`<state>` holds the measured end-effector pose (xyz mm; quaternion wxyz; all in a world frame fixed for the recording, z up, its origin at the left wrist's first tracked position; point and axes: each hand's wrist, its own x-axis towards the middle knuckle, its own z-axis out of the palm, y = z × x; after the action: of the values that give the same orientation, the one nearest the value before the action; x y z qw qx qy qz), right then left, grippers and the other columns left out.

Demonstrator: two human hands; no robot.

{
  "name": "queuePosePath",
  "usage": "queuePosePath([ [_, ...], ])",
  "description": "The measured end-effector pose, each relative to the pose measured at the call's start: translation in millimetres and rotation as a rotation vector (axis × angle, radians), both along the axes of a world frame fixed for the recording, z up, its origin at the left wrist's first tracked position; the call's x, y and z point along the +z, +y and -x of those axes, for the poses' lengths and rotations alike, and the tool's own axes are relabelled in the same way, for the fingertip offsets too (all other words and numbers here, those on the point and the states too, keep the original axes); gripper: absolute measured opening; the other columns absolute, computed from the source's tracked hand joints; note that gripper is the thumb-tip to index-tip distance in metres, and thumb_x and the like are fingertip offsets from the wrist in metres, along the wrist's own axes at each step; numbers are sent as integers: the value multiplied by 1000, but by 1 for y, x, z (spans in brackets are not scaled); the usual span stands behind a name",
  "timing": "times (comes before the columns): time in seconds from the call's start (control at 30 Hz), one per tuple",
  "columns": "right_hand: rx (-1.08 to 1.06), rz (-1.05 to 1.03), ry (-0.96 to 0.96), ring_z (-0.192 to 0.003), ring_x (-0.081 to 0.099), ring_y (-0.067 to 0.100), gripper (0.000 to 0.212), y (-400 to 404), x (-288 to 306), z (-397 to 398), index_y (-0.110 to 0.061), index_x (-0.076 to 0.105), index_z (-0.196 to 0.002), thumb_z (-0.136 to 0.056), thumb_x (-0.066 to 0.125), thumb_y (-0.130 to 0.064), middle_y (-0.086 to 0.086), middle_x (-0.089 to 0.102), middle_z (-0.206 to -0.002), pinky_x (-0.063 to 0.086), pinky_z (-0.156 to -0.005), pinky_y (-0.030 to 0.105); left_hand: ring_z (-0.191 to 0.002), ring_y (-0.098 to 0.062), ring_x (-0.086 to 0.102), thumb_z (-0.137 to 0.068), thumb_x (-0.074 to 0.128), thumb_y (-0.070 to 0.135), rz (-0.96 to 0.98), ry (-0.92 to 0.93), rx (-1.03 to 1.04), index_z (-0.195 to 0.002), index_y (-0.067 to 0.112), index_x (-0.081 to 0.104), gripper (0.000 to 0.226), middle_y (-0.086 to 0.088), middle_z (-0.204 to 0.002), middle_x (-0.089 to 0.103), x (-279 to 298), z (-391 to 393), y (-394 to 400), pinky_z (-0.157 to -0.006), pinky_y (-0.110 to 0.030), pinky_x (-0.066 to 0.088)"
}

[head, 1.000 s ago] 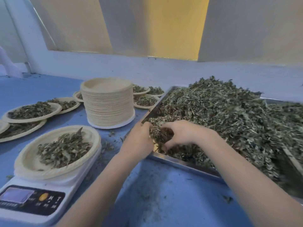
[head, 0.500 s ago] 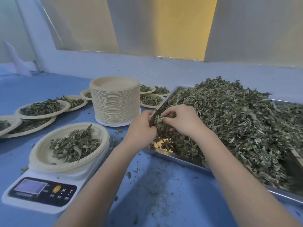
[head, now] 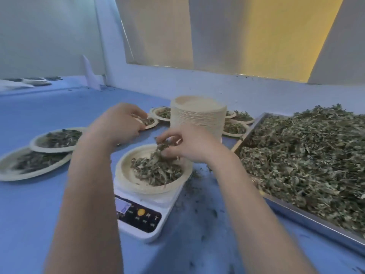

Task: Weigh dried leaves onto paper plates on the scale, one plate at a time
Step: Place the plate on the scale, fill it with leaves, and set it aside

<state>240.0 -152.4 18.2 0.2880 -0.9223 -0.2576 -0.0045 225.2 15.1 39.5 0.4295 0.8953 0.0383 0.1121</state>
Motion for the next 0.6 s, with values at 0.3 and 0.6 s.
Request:
queuePosePath([
  [0.3,-14,-51,-67,-99,55,1,27,6,5,-7,-44,64,-113,-89,63,-30,-7,61,-119,36,-80,23,-91,-33,63,-88,59,3,104,81,146,-95,16,68,17,-18,-100,66,-27,4,49,-91,-47,51],
  [0.6,-81,-68,33,-100,62,5,23,-3,-4,-7,-36,69,-108,-86,67,-31,-7,67,-110,44,-84,22,-72,-16,61,-88,61,8,439,24,110,-99,15,68,15,-5,-96,66,-60,-9,42,-64,-25,49],
])
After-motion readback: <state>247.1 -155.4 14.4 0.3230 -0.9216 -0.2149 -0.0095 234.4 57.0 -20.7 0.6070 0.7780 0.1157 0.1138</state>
